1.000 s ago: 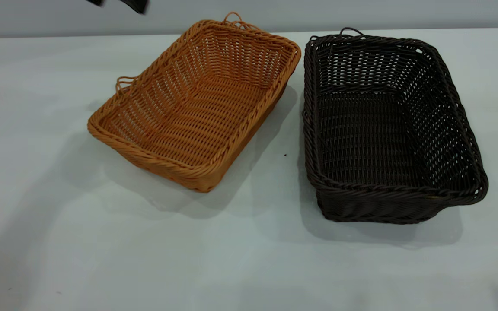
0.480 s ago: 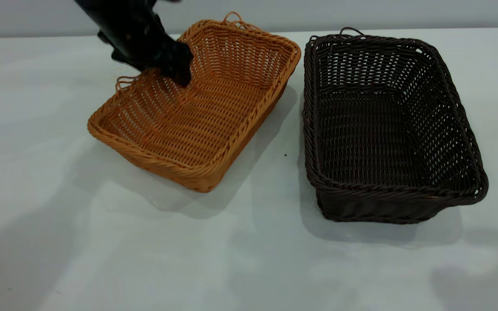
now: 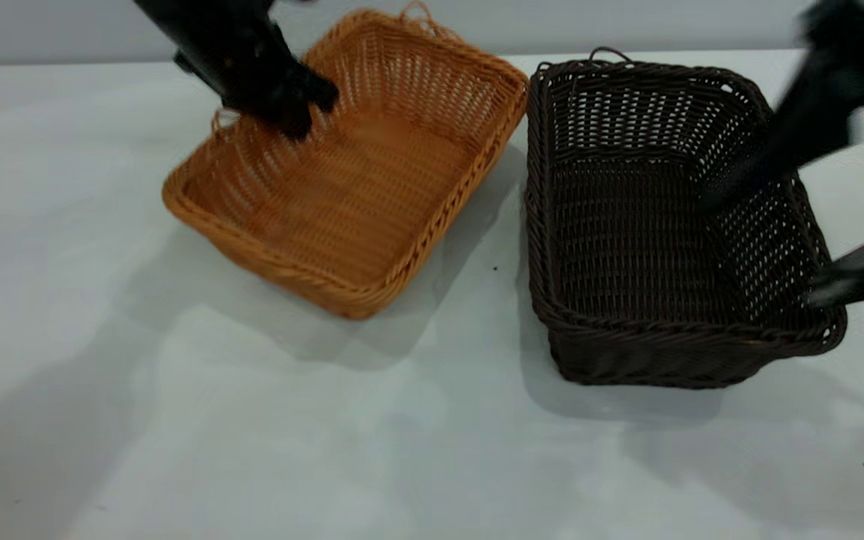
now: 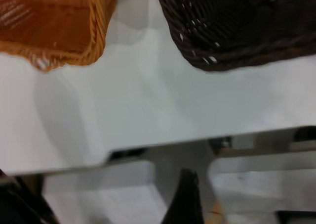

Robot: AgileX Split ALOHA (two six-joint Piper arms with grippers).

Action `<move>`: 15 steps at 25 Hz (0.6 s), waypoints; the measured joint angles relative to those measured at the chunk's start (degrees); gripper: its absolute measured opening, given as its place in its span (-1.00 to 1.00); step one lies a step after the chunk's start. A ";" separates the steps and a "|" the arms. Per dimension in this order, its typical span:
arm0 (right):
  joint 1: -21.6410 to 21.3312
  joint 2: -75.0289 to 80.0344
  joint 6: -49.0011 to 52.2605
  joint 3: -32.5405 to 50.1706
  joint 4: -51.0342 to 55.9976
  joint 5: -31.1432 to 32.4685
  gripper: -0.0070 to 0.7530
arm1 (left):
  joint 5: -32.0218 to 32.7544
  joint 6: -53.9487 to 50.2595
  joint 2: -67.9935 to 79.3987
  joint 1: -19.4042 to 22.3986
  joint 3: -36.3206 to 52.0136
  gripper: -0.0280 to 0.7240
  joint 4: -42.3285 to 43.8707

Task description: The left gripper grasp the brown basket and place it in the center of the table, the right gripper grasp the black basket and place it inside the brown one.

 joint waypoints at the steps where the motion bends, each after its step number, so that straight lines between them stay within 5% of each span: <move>1: 0.99 2.23 -0.05 0.00 3.03 -1.96 0.53 | 0.00 0.06 -1.29 0.26 0.00 -0.71 0.21; 15: 3.87 23.69 -9.82 -0.57 31.09 -13.81 0.53 | -0.83 0.23 -8.60 1.73 0.00 -0.71 0.62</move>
